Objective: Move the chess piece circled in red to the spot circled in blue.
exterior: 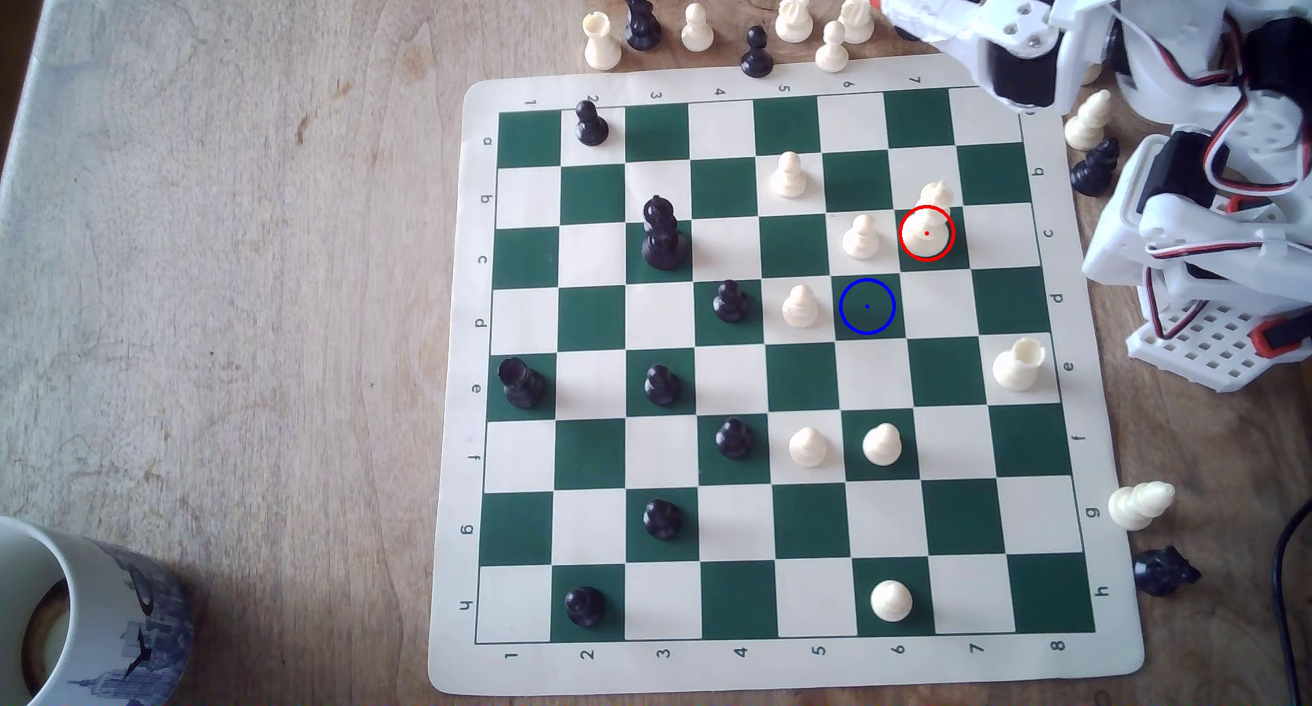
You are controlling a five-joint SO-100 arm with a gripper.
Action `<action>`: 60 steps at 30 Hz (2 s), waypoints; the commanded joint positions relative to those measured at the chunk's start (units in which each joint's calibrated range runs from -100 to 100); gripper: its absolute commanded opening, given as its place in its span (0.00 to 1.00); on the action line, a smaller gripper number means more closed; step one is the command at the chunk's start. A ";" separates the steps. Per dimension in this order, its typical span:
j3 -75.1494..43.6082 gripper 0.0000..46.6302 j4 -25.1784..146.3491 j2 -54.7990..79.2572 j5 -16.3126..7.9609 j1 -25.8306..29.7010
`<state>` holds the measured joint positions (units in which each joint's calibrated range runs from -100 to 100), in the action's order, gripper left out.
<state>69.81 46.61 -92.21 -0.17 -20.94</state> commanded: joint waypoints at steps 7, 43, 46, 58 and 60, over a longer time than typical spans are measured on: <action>-28.74 0.01 34.63 17.34 -8.35 1.74; -19.13 0.46 34.47 40.17 -8.45 1.35; -17.05 0.46 32.58 41.10 -8.45 1.98; -13.42 0.42 27.92 45.18 -8.64 5.03; -13.42 0.40 27.67 45.52 -8.79 5.81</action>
<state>57.16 75.14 -47.21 -8.77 -16.59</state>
